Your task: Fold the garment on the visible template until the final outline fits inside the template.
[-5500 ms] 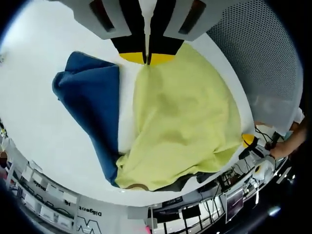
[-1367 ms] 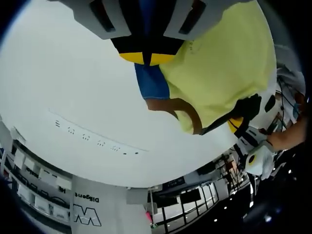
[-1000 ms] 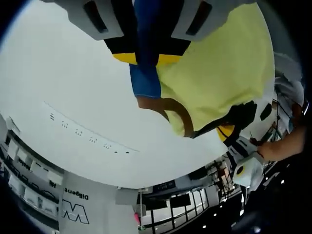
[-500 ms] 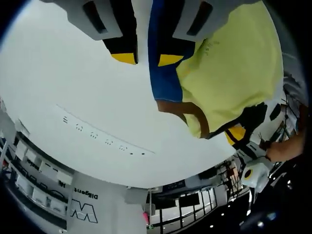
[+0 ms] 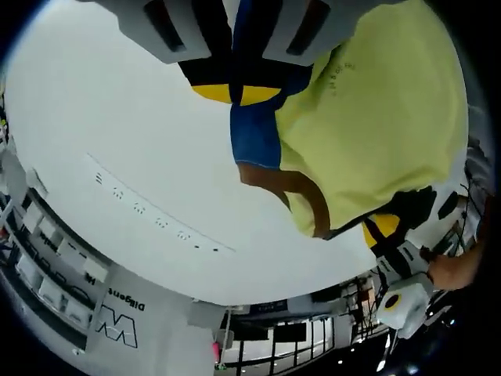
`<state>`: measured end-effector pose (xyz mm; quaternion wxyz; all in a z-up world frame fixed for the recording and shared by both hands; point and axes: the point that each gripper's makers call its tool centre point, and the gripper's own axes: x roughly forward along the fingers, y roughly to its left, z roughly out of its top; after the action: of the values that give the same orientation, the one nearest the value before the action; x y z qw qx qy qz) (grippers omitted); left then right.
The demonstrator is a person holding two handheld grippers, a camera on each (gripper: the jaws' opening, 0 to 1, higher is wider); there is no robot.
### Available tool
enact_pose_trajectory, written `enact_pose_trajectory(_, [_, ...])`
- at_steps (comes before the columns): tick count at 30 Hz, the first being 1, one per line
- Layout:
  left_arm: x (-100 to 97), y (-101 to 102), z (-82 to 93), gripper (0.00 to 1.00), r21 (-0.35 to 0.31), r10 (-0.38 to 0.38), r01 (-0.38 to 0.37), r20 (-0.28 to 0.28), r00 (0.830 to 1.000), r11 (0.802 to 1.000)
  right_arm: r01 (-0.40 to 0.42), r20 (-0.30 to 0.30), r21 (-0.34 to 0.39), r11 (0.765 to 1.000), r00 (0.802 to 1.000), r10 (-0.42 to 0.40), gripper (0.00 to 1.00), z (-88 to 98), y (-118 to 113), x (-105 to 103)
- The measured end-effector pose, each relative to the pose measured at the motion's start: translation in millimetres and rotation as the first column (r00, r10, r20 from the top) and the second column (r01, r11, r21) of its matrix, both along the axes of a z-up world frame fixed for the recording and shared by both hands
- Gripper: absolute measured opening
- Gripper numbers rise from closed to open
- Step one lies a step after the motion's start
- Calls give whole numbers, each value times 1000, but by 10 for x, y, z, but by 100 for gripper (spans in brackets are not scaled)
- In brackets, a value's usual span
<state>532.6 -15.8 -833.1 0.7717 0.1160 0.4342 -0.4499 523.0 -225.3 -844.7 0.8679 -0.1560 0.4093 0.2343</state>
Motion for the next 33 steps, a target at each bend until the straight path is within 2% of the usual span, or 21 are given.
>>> enact_pose_trajectory(5, [18,-58,147,19,-65,25,-26,-6,1000,998,11,-2,17,1000,1000,-11,0,5,-11,-8])
enact_pose_trajectory(7, [-3,-73,133,22,-69,18,-19,-19,1000,997,20,1,26,999,1000,-21,0,5,-10,-7])
enact_pose_trajectory(11, [-69,-16,-10,19,8,-26,26,-21,999,1000,19,7,28,999,1000,-19,0,5,-9,-5])
enact_pose_trajectory(13, [-48,40,-35,10,58,-42,41,17,999,997,16,6,27,1000,1000,-16,0,7,-6,-6])
enact_pose_trajectory(14, [-29,51,-32,7,66,-42,39,37,998,997,14,7,26,1000,1000,-14,0,7,-6,-6])
enact_pose_trajectory(17, [-38,60,-26,6,46,-23,23,3,1000,999,8,10,24,1000,1000,-8,0,3,-8,-2])
enact_pose_trajectory(21, [-11,136,0,5,46,7,-7,-10,1000,999,18,16,11,1000,1000,-18,0,18,-47,-3])
enact_pose_trajectory(27, [149,353,60,5,77,53,-56,44,998,995,32,75,5,999,997,-32,0,173,-144,83])
enact_pose_trajectory(33, [328,472,179,5,73,90,-98,100,991,993,27,141,3,1000,990,-27,0,304,-168,180])
